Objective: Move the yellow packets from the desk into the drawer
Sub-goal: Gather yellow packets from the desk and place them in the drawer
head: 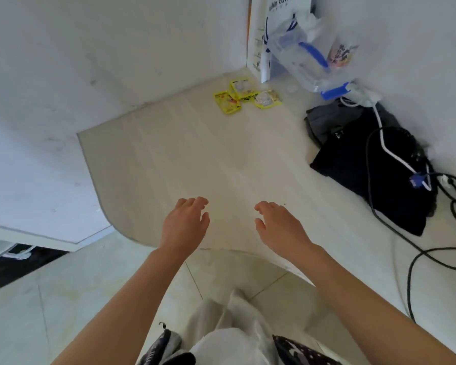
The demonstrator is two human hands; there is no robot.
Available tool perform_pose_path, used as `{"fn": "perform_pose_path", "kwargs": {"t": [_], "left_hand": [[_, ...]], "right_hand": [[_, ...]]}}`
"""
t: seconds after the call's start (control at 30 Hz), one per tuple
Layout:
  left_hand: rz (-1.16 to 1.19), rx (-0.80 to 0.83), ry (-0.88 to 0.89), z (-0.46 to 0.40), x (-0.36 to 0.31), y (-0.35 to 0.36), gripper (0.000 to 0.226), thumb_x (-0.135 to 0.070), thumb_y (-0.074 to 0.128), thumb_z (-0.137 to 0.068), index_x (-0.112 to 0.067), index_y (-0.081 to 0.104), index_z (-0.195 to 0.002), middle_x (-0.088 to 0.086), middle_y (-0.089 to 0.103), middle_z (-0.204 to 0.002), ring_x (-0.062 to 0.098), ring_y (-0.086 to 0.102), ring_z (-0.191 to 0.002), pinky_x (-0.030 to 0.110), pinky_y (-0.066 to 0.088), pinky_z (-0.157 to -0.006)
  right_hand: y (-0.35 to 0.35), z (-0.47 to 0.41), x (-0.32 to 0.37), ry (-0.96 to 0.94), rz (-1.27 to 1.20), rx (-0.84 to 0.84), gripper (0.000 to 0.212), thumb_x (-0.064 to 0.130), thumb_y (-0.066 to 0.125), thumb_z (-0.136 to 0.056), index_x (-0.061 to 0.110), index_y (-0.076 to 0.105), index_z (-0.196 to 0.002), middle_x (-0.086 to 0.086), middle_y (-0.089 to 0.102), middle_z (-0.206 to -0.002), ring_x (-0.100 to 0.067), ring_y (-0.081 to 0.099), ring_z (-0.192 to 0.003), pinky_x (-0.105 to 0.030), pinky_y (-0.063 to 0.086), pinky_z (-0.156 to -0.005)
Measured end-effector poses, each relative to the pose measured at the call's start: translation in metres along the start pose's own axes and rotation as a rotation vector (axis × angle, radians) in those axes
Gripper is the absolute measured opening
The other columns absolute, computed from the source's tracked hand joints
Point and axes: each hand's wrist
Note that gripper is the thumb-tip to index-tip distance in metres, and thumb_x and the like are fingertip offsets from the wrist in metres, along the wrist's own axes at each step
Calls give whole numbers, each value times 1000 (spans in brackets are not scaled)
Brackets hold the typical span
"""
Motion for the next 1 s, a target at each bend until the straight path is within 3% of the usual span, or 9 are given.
{"fn": "perform_pose_path", "kwargs": {"t": [0.37,0.67,0.8,1.0], "left_hand": [[-36,44,90,-136,16,-20,29,-26,48,-96,-20,56,-123,-7,66,-115,15,50,-116,33,48,-78],[-178,175,197,-239,37,-39,31,-28,45,-97,-21,53,-126,-4,62,-121,18,47,-120,36,47,-85],[-131,205,149,-284,38,-41,29,-27,46,-95,-22,55,-123,-5,63,-118,18,49,-117,38,49,-85],[132,251,-62,-347,27,-27,25,-26,52,-91,-22,62,-113,-8,66,-103,17,59,-101,36,50,-85]], "right_hand": [[-51,-126,3,43,-18,-87,36,28,40,-99,18,45,-133,-2,56,-126,-21,53,-111,-35,48,-86],[-69,-200,0,105,-37,-71,36,29,41,-98,18,45,-131,-2,56,-124,-23,54,-109,-37,48,-87],[-82,-232,-9,125,-48,-51,34,28,43,-97,19,47,-129,-2,58,-121,-23,54,-110,-38,47,-89],[-108,-304,-28,126,-66,-20,33,28,45,-96,18,50,-127,-3,60,-121,-24,54,-113,-39,45,-95]]}}
Point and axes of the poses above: each hand's wrist, its own z-axis away from the middle knuckle, its own y-axis out of the palm, x = y × z
